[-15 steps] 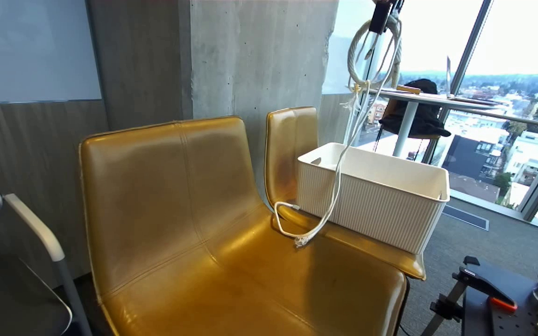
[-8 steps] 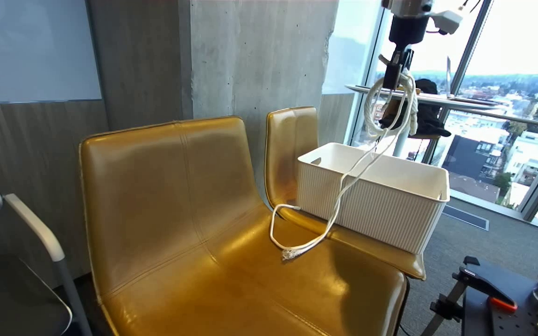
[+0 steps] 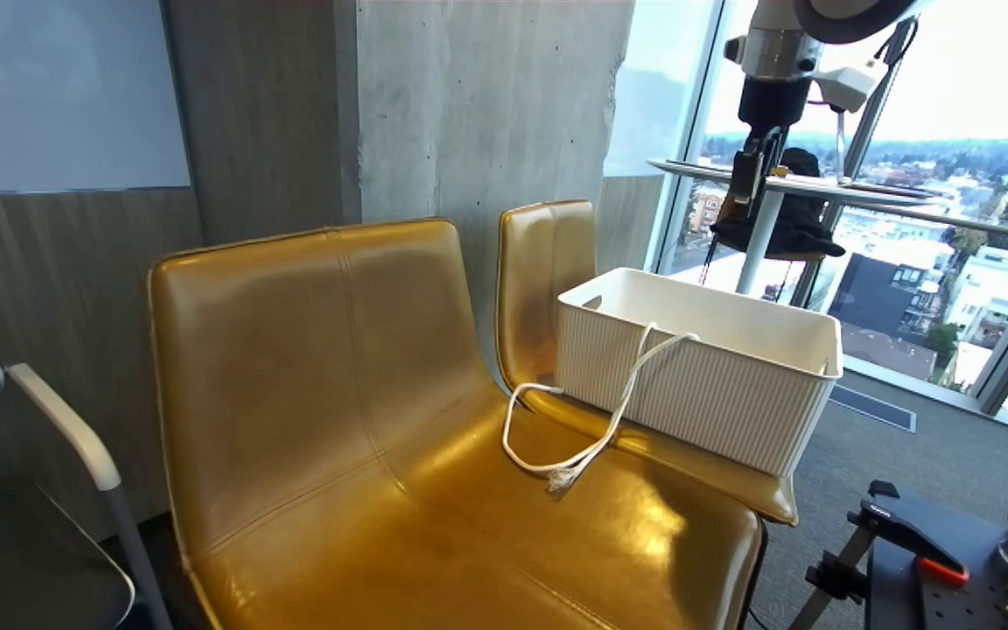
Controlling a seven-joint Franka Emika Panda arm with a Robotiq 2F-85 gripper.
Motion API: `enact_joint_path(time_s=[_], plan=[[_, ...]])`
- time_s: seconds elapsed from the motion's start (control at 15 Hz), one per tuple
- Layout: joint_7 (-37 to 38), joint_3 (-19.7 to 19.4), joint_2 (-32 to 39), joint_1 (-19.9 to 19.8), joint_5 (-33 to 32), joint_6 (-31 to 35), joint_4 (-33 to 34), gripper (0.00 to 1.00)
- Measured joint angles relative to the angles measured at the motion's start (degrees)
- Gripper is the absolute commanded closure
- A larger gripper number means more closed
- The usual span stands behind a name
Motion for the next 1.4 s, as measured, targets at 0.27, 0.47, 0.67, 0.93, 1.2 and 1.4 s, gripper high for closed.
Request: enact_joint_path(time_s=[0.27,0.47,0.67,0.93,1.2,1.4], plan=[[0.49,2.71,-3.2,3.75,0.0,3.35,-4.35,0.0],[0.28,6.67,-5.29,8.23,-0.01,7.37,-9.69,0.0],[-1.68,10.33,-5.72,11.87,-0.01,9.05,-13.3,0.0],[-8.64,12.85,-4.64,14.02,-0.68,9.04,-15.18,0.0],[-15.02,13.26,-0.51,14.62,-5.53,8.99,-14.44,0.0],[-17.38,13.25,4.13,15.52,-11.54,8.97,-12.64,0.0]])
